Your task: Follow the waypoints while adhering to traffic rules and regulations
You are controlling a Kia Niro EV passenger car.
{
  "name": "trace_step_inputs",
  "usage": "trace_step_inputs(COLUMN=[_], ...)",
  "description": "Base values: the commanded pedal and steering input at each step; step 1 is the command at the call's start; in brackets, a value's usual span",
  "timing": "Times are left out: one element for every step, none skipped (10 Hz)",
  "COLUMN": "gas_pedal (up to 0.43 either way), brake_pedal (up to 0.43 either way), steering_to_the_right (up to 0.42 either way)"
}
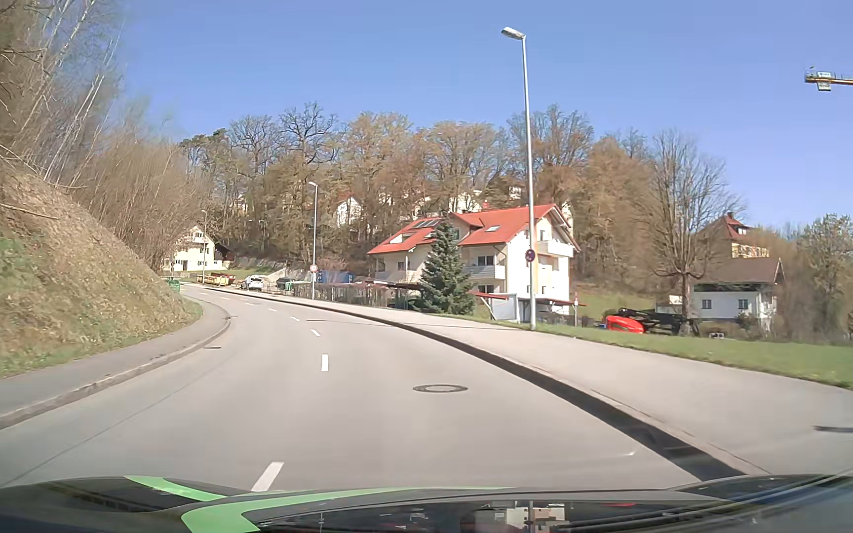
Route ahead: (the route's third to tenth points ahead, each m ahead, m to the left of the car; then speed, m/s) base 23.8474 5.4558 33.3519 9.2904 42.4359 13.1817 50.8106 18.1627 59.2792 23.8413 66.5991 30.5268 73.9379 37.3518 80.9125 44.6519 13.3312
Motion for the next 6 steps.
trace_step_inputs(gas_pedal=[0.157,0.157,0.157,0.157,0.157,0.157], brake_pedal=[0.0,0.0,0.0,0.0,0.0,0.0], steering_to_the_right=[-0.061,-0.064,-0.066,-0.066,-0.066,-0.065])
